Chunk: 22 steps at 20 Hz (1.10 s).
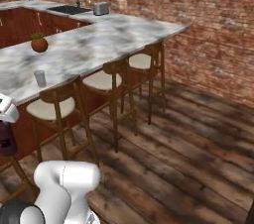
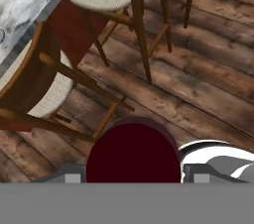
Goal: There is a wine glass and glass cup on the dining counter. Place the wine bottle next to the wine glass and the juice bottle next to the glass cup.
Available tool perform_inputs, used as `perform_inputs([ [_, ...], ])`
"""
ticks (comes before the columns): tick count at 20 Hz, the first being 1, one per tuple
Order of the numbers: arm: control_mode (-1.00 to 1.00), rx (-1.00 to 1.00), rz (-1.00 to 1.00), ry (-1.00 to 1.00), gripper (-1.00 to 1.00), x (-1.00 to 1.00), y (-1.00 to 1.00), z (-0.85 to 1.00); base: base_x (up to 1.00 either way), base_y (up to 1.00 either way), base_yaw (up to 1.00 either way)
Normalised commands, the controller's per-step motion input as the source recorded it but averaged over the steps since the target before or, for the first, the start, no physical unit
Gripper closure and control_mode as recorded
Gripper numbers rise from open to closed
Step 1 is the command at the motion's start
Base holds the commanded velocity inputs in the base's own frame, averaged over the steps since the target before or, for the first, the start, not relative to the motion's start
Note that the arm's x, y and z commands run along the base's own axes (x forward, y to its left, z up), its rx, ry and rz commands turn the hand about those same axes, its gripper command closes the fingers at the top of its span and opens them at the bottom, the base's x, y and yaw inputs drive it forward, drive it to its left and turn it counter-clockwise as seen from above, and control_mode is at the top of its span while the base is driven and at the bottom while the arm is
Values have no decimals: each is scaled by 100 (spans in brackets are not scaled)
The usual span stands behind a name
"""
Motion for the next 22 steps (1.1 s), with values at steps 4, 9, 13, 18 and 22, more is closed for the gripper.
perform_inputs([
  [4,100,0,0,0,100,0,0,0,47,-15,67],
  [9,100,0,0,0,100,0,0,0,51,-24,57],
  [13,100,0,0,0,100,0,0,0,55,-33,43],
  [18,100,0,0,0,100,0,0,0,54,-35,41],
  [22,100,0,0,0,100,0,0,0,43,-48,26],
])
